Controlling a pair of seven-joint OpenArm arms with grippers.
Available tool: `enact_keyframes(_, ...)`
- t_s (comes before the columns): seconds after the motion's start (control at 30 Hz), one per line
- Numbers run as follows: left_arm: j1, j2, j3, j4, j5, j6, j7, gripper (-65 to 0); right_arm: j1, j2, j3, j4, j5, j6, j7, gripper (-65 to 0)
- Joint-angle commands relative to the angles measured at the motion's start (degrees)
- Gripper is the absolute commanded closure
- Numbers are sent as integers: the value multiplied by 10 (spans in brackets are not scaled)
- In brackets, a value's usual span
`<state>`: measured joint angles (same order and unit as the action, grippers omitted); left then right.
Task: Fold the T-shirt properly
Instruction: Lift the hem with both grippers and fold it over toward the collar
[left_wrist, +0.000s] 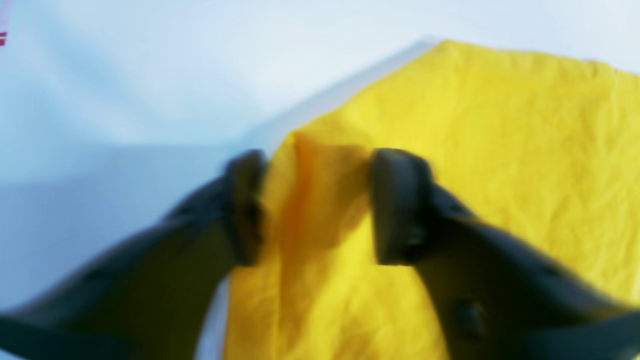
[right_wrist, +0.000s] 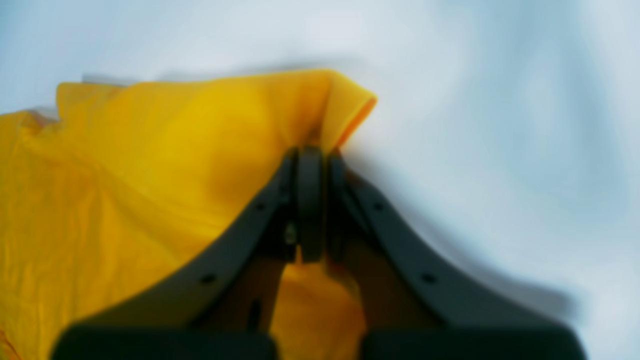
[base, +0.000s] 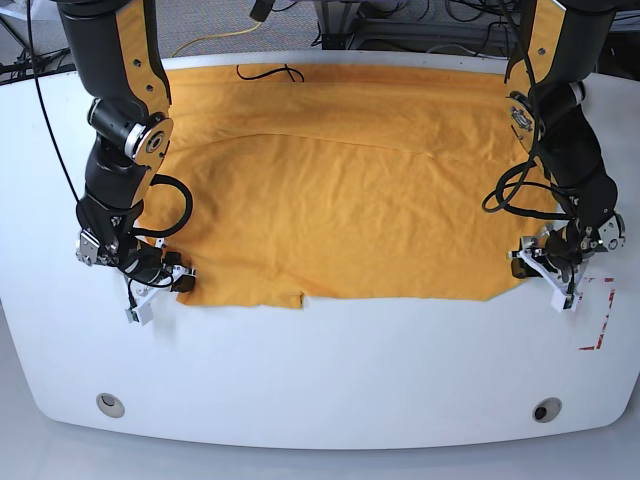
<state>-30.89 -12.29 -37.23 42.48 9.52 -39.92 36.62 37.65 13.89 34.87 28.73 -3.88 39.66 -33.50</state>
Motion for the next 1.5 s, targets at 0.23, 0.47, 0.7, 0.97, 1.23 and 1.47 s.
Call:
enact_keyframes(0.23, -25, -4, -1, 17, 5, -1, -19, 0, 20, 3, -29, 95, 8, 3, -21, 0)
enact_keyframes(0.47, -6, 3, 1, 125, 5, -1, -19, 0, -2, 1, -51, 238, 11, 3, -109, 0)
enact_keyframes(0.7, 22, 12, -1, 196, 5, -1, 16, 0, -42, -6, -51, 362, 11, 3, -190, 0)
enact_keyframes(0.97, 74, 13, -3, 282, 5, -1, 54, 0, -111, -24, -51, 523, 12, 3, -288, 0)
enact_keyframes(1.23, 140, 13, -3, 391, 5, -1, 103, 0, -196, -47, -52, 679, 34, 3, -371, 0)
enact_keyframes(1.47, 178, 13, -1, 426, 5, -1, 107, 0, -231, -48, -52, 705, 103, 3, -385, -16)
